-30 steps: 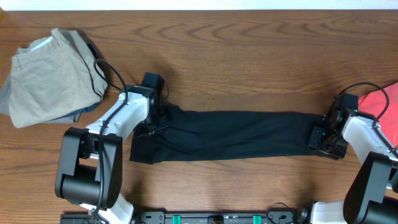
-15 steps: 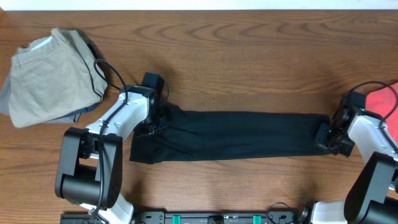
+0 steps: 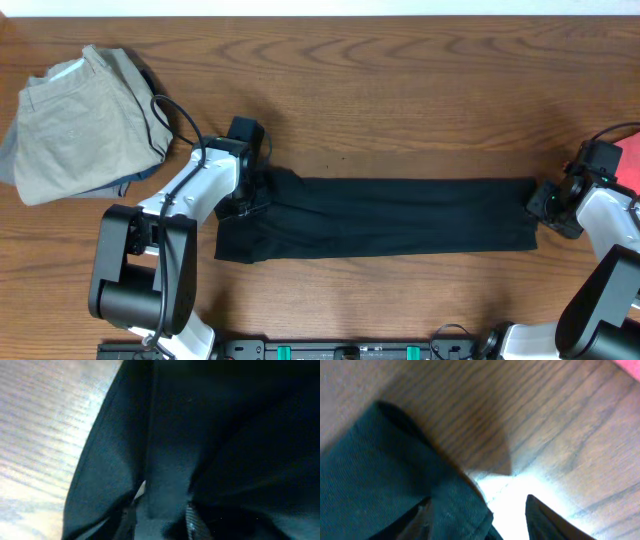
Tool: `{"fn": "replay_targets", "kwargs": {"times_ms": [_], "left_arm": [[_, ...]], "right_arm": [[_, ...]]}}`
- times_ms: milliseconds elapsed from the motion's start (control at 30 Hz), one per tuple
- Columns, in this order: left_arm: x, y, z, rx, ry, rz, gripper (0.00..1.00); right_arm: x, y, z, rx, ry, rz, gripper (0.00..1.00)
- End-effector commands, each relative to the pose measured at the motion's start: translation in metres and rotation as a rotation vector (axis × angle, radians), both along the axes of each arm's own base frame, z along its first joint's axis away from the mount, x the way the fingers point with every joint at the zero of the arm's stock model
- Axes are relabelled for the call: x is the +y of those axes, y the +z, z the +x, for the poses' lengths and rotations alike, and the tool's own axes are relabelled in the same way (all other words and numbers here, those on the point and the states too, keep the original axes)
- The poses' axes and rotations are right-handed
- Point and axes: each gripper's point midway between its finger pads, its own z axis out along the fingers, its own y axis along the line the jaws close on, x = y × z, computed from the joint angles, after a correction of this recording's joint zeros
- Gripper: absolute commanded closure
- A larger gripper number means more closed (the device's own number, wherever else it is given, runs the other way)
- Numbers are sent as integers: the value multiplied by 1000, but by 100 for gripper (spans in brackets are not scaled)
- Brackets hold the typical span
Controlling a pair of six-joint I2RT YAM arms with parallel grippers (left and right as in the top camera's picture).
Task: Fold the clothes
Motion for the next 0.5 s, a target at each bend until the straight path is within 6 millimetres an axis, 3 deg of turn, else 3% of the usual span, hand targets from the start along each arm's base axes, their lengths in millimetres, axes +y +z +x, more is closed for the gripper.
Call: {"fn": "replay_targets", "kwargs": {"times_ms": [0,167,267,467], "left_arm": [[6,7,4,-1,-4,22,61],[9,35,15,-66,-1,8,60],[15,51,19,-118,22,-1,54],[28,71,22,-182,67,-9,50]], "right_arm": [[3,1,-1,11,26,27,39],[6,0,0,6,63,43,36],[11,2,12,-41,150,61,36],[15,2,19,-69,237,68,25]]}}
